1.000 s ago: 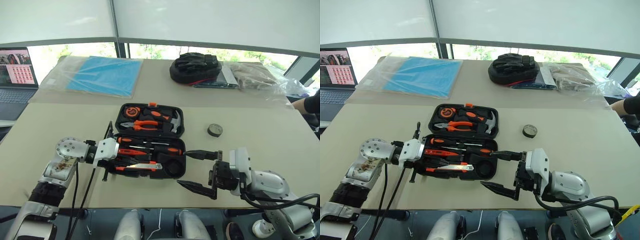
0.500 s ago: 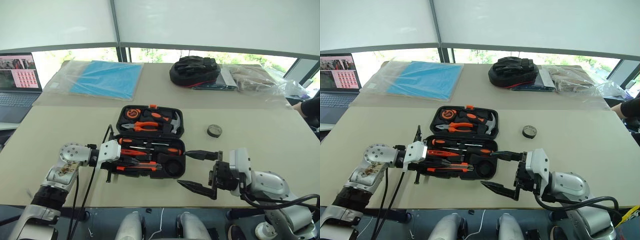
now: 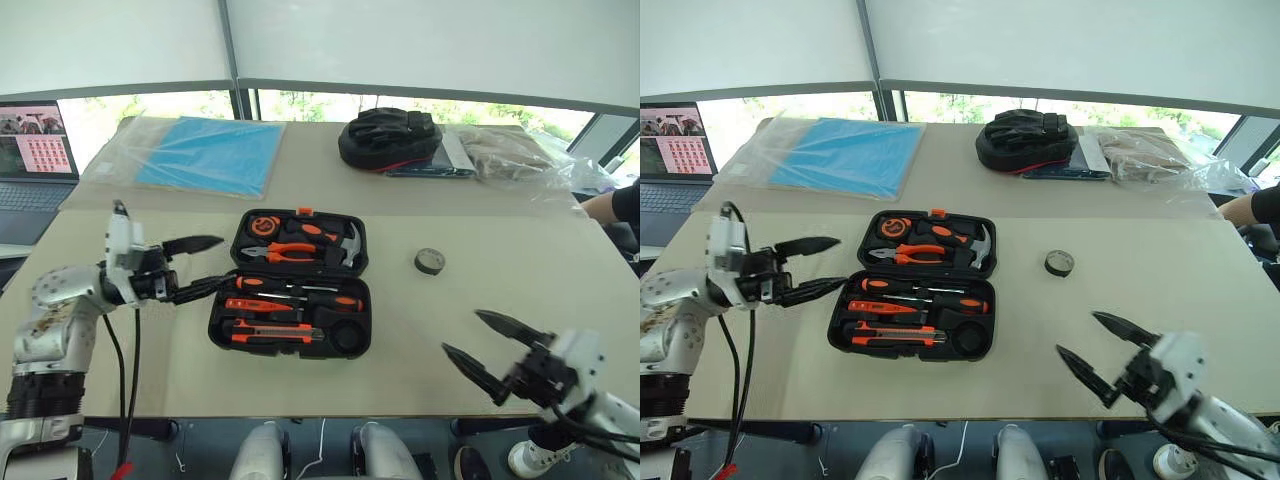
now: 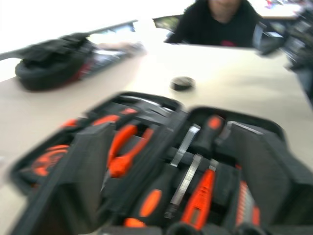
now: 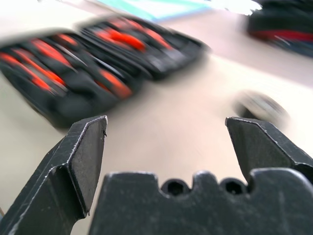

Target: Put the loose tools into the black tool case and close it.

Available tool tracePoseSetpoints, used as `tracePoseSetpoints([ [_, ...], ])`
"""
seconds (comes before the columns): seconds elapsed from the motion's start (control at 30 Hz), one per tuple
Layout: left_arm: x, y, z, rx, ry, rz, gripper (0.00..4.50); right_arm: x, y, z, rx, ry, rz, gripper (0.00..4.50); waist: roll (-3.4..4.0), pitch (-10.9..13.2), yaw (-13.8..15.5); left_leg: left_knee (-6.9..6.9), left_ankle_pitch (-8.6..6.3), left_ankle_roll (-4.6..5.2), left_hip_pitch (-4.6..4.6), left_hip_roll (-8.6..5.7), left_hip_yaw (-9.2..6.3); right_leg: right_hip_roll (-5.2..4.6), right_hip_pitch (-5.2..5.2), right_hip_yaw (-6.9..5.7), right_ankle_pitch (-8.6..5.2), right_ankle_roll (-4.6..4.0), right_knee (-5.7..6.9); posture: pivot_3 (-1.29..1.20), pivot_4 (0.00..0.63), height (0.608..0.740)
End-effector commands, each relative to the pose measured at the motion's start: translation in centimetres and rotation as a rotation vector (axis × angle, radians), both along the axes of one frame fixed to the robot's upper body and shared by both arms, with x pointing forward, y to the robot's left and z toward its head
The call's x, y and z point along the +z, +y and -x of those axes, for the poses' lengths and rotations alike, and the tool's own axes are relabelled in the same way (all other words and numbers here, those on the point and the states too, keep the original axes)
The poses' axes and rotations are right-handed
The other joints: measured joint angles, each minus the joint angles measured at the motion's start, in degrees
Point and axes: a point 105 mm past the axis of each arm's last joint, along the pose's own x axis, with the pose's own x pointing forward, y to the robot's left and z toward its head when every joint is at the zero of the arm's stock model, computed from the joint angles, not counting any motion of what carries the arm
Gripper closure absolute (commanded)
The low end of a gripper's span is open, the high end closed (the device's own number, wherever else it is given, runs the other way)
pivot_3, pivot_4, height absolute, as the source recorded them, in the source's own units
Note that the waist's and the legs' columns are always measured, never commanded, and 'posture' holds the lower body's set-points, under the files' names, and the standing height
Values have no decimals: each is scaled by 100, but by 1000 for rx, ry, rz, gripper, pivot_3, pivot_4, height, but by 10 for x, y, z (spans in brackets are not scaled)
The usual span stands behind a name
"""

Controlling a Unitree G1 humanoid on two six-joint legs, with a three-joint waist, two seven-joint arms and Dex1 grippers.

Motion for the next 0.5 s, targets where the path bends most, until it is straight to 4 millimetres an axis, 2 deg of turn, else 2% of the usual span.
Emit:
tracePoseSetpoints([
  [0.03,-10,-1,9,0,0,24,31,12,-11,-10,-29,-86,56,0,4,1,-70,0,-1,-1,11,2,12,1,0,9,-1,1,1,0,150,740],
  [0.13,-9,-12,19,-80,18,28,31,23,-11,-39,4,-26,150,0,3,4,-126,-4,-1,-1,15,3,15,2,-1,18,0,-2,6,0,150,740],
  [0.3,-7,-24,25,-147,21,14,31,46,-5,-91,169,79,328,0,-3,12,-105,-6,10,1,22,0,29,2,-5,39,5,-15,3,0,150,740],
  [0.37,-10,-26,28,-157,27,-2,31,47,-8,-109,187,137,398,0,-5,12,-103,-25,9,1,34,-3,28,6,3,32,10,-20,2,0,150,740],
  [0.5,-15,-18,34,-135,26,-18,31,41,-3,-154,206,260,498,0,-3,19,-147,-37,9,1,22,-4,38,9,-16,39,9,-22,0,0,150,740],
])
